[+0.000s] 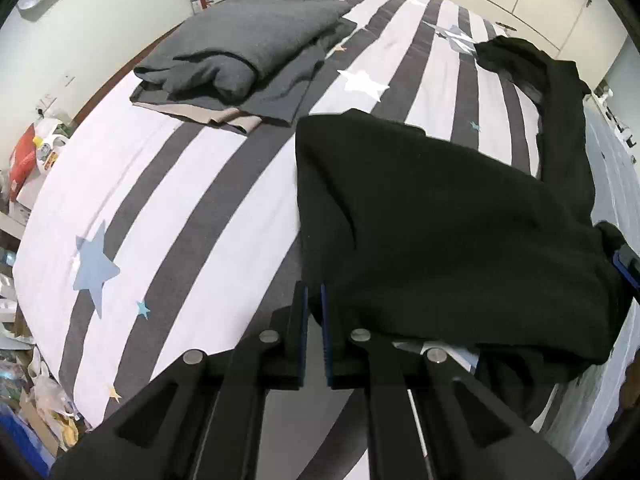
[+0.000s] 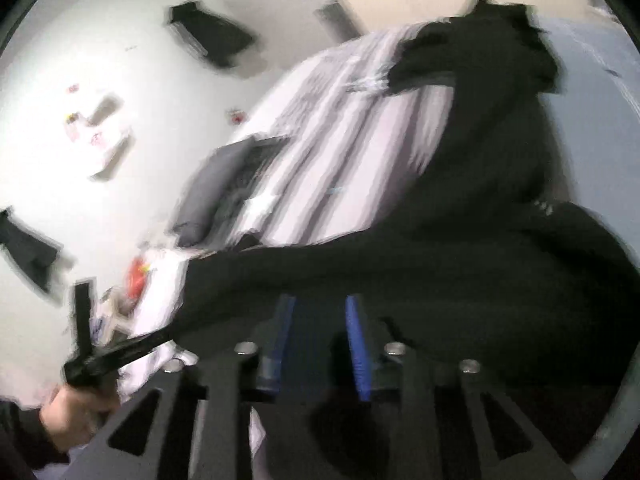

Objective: Fold clothes

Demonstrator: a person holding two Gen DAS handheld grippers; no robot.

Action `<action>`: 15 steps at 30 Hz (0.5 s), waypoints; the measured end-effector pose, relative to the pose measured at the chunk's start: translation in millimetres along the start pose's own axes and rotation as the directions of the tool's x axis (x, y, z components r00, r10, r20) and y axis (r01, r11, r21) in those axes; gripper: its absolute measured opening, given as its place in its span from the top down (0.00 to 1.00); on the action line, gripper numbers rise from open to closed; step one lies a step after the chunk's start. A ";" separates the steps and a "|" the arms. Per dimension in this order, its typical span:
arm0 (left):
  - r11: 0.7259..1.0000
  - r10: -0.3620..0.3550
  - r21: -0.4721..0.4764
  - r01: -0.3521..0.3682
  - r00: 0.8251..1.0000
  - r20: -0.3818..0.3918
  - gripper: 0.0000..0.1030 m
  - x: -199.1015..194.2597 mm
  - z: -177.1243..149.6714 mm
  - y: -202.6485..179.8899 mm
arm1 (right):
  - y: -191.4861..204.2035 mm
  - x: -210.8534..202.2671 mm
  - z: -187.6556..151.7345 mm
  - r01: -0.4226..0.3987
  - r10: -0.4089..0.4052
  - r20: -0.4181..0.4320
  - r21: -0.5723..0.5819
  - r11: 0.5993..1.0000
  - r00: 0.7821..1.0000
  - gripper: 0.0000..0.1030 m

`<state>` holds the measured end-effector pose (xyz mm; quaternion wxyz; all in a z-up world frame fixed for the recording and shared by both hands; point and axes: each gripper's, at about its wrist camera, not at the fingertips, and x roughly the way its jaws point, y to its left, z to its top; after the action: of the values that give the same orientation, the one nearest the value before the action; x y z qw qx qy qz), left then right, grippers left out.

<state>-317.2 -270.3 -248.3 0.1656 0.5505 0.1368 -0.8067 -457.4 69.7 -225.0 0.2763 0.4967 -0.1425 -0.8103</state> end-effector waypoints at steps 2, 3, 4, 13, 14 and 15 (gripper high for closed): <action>0.999 -0.021 -0.026 0.022 1.000 0.019 0.89 -5.9 8.4 -4.8 | -36.3 -5.0 8.5 0.124 -0.125 0.005 0.043 0.991 0.992 0.66; 0.999 -0.039 -0.034 0.040 0.998 0.041 0.85 -10.6 15.9 -9.3 | -52.6 -8.1 12.6 0.180 -0.180 0.008 0.055 0.982 0.984 0.65; 0.997 -0.059 -0.038 0.062 0.996 0.064 0.72 -15.4 23.5 -14.2 | -68.8 -11.2 16.8 0.234 -0.235 0.009 0.067 0.970 0.972 0.64; 0.951 -0.286 0.170 0.258 0.943 0.169 0.29 -16.0 104.5 -136.8 | -149.9 -17.1 32.5 0.331 -0.332 -0.017 0.128 0.935 0.943 0.60; 0.940 -0.304 0.200 0.275 0.944 0.131 0.29 -3.6 109.7 -155.1 | -149.5 -18.8 31.7 0.351 -0.353 -0.002 0.125 0.928 0.936 0.60; 0.929 -0.318 0.229 0.291 0.943 0.093 0.29 9.5 114.0 -173.6 | -151.6 -23.0 30.0 0.356 -0.360 0.005 0.138 0.924 0.933 0.58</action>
<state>-489.0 -159.8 -209.8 -0.0130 0.4838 0.1229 -0.8664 -522.2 204.3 -270.9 0.0875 0.5196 -0.1078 -0.8430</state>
